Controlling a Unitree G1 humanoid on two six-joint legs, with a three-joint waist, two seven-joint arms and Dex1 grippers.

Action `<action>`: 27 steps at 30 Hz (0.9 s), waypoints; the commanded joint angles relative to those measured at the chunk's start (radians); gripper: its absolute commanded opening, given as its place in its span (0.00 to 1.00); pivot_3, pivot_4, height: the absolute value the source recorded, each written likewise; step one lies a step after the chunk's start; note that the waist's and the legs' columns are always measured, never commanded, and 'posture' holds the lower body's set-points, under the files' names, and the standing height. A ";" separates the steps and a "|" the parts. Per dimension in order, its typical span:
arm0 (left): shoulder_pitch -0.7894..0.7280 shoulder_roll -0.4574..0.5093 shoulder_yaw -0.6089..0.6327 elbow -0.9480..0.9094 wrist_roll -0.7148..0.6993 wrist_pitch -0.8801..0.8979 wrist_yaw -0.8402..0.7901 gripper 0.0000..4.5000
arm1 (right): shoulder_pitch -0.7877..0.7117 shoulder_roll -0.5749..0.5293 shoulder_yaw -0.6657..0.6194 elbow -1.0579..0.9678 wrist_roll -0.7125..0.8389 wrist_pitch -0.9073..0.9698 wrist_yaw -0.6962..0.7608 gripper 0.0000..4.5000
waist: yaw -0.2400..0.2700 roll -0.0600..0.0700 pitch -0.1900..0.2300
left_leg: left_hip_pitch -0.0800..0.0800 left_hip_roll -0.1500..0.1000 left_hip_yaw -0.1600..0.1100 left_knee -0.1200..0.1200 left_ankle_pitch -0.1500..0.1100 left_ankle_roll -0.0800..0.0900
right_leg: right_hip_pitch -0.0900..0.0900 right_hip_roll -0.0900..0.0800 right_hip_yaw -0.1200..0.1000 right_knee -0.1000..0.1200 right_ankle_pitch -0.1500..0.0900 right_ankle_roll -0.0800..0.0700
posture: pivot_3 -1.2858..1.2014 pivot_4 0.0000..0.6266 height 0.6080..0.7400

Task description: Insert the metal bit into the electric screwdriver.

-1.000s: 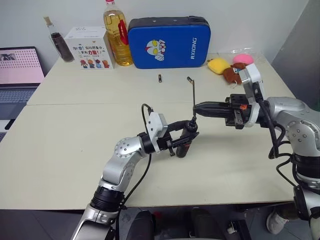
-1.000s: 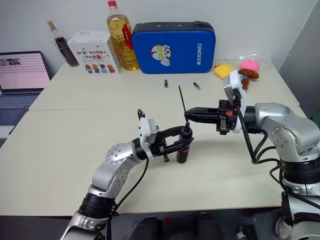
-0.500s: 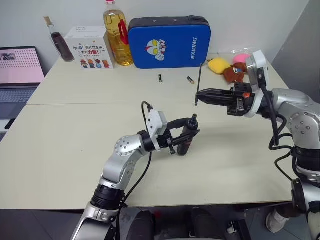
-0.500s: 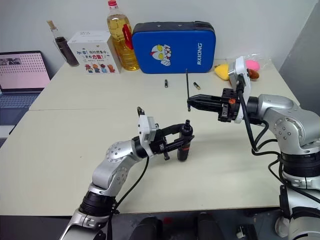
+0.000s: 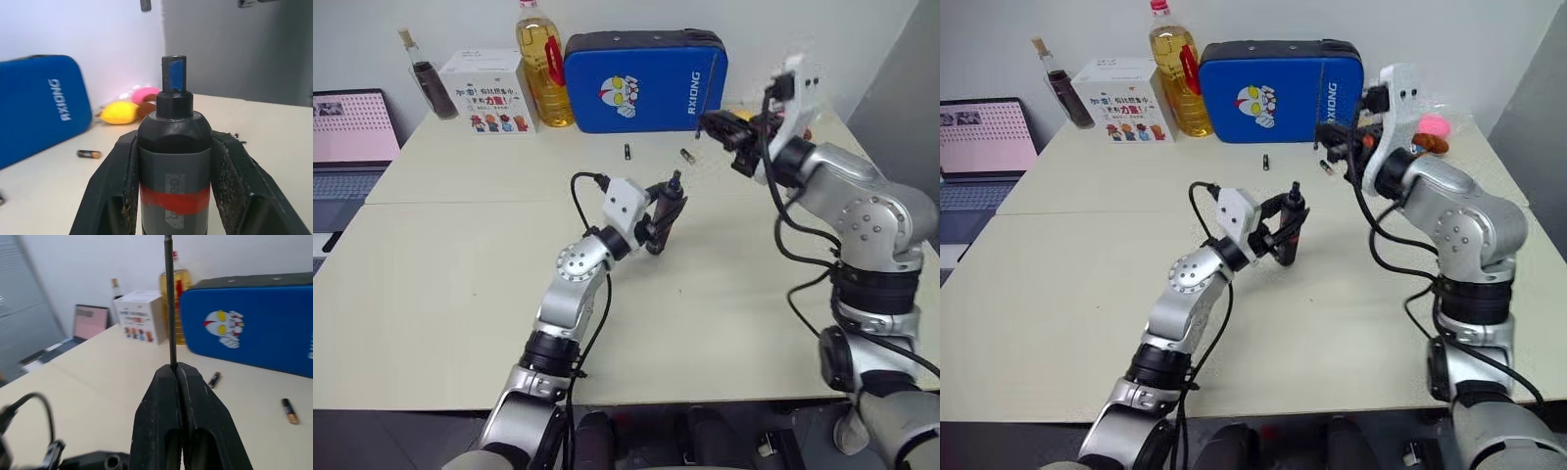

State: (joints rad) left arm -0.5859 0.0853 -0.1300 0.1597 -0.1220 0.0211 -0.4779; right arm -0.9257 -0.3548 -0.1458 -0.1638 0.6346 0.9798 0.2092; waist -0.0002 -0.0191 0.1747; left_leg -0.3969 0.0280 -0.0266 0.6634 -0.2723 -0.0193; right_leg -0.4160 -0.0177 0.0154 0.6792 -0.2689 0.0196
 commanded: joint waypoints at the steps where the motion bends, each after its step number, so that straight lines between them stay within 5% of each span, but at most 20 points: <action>1: -0.086 -0.045 0.025 0.078 0.059 -0.085 0.127 0.37 | -0.042 0.055 -0.001 -0.060 -0.069 0.025 -0.149 0.01 | 0.000 0.000 0.000 | -0.004 -0.001 0.001 0.001 0.000 0.000 | -0.005 -0.001 0.001 0.001 0.000 0.000 | 0.52 0.24 1.00; 27: -0.206 -0.226 0.007 0.322 0.145 -0.175 0.329 0.37 | -0.040 0.268 -0.014 -0.076 -0.206 0.037 -0.361 0.01 | -0.004 0.000 0.000 | -0.004 -0.002 0.003 0.000 0.000 0.000 | -0.006 0.000 -0.001 0.001 0.000 0.001 | 0.52 0.24 1.00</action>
State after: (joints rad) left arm -0.7788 -0.1221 -0.1161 0.5195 0.0191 -0.1273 -0.1584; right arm -0.9620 -0.0923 -0.1559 -0.2040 0.4401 1.0343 -0.1447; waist -0.0047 -0.0191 0.1746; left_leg -0.4010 0.0258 -0.0234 0.6631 -0.2722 -0.0193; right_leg -0.4220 -0.0179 0.0143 0.6802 -0.2685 0.0203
